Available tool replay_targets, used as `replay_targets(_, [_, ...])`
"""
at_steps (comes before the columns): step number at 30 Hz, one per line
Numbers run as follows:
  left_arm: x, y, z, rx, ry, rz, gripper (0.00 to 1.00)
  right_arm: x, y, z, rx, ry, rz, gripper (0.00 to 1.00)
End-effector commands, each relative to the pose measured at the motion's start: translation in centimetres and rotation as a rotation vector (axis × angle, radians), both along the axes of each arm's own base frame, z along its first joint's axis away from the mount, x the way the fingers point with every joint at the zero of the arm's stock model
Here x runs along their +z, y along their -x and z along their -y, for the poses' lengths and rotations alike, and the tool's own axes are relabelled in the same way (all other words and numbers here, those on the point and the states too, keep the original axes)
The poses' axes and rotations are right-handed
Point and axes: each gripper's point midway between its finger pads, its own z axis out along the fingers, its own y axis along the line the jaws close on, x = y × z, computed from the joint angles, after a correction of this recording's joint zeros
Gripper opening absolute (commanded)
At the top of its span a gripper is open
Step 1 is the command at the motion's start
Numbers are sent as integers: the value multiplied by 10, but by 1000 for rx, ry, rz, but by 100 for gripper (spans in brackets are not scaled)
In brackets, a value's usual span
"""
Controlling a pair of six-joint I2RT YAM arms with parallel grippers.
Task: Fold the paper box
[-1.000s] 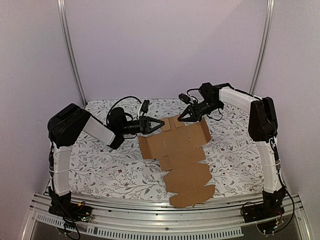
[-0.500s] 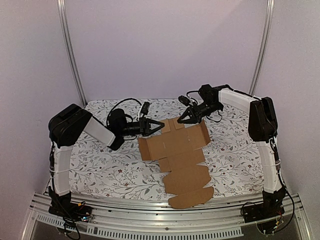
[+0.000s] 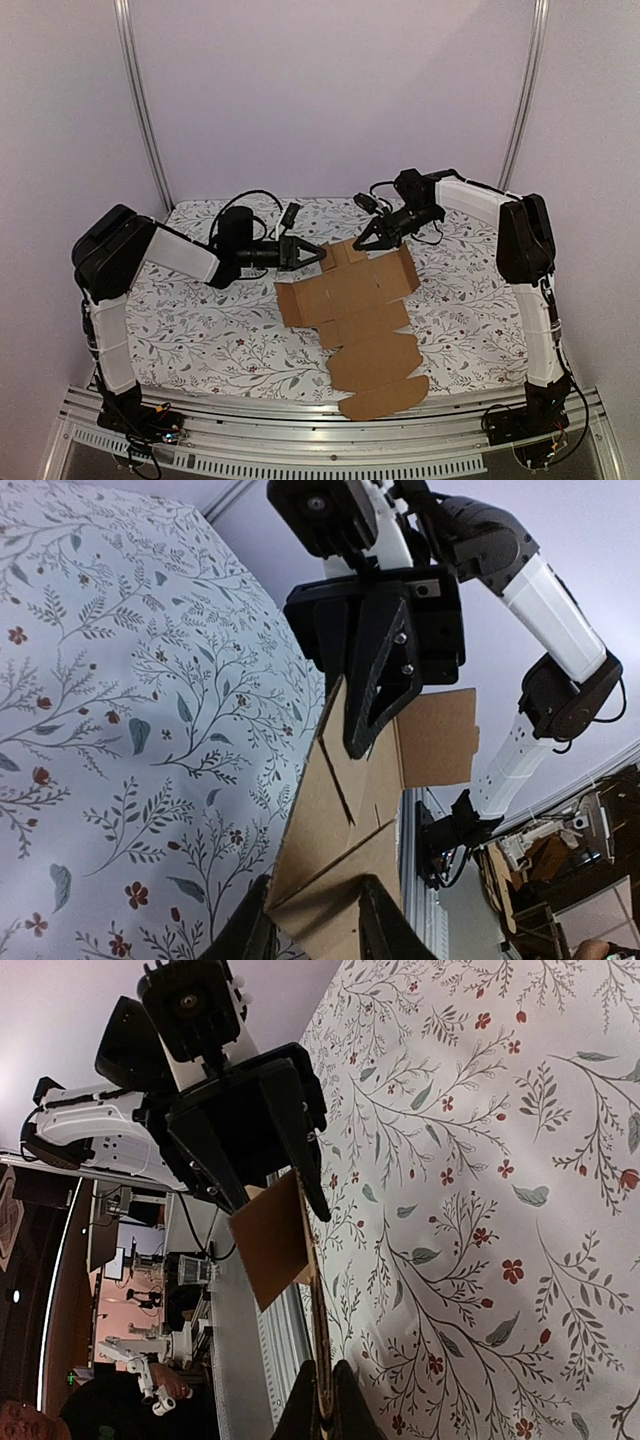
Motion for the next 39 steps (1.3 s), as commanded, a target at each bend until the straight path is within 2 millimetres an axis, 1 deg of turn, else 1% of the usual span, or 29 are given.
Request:
replay_targets(1, [4,9,-6,-43,-185,83,30,19,8,0,13,8,71,0])
replay_targets(2, [0,11,-10,-42,-237,72,31,19,7,1,11,17,81,0])
replay_targets(4, [6,10,-18,-20,-309,116,39,18,7,2,14,52,113,0])
replay_targets(6, [14,1,-30,42,-392,164,49,19,19,2,53,93,131,0])
replay_targets(7, [19,-1,-35,58,-431,183,53,20,23,1,82,95,159,0])
replay_targets(8, [21,-2,-41,63,-475,187,56,20,28,0,100,100,167,0])
replay_targets(9, [26,-5,-45,73,-507,199,58,20,32,-2,118,102,181,0])
replay_targets(11, [31,-7,-47,48,-563,217,61,23,41,-4,148,105,197,0])
replay_targets(14, [36,-2,-41,-35,-589,214,62,28,56,-9,203,98,230,0])
replay_targets(15, [42,-1,-37,-58,-589,224,62,30,59,-11,213,93,233,0])
replay_targets(16, [41,2,-35,-94,-592,218,62,32,60,-13,220,85,236,0])
replay_targets(20, [46,21,-23,-237,-584,242,63,39,59,-17,216,65,237,2])
replay_targets(22, [43,30,-17,-290,-593,252,64,42,59,-18,216,59,238,3])
replay_targets(26, [39,33,-6,-336,-595,261,63,47,60,-18,216,44,238,4])
replay_targets(28, [36,34,0,-355,-591,259,62,47,60,-18,214,44,235,4])
replay_targets(31, [30,39,8,-386,-585,256,57,47,61,-18,216,42,230,5])
replay_targets(33, [27,41,13,-407,-584,253,49,48,61,-18,216,39,231,5])
replay_targets(34, [24,43,15,-420,-585,240,43,48,61,-19,216,39,232,5])
replay_targets(35, [24,44,16,-428,-580,235,40,49,61,-18,215,39,232,5])
replay_targets(39, [19,43,20,-446,-570,217,19,47,60,-19,214,41,228,6])
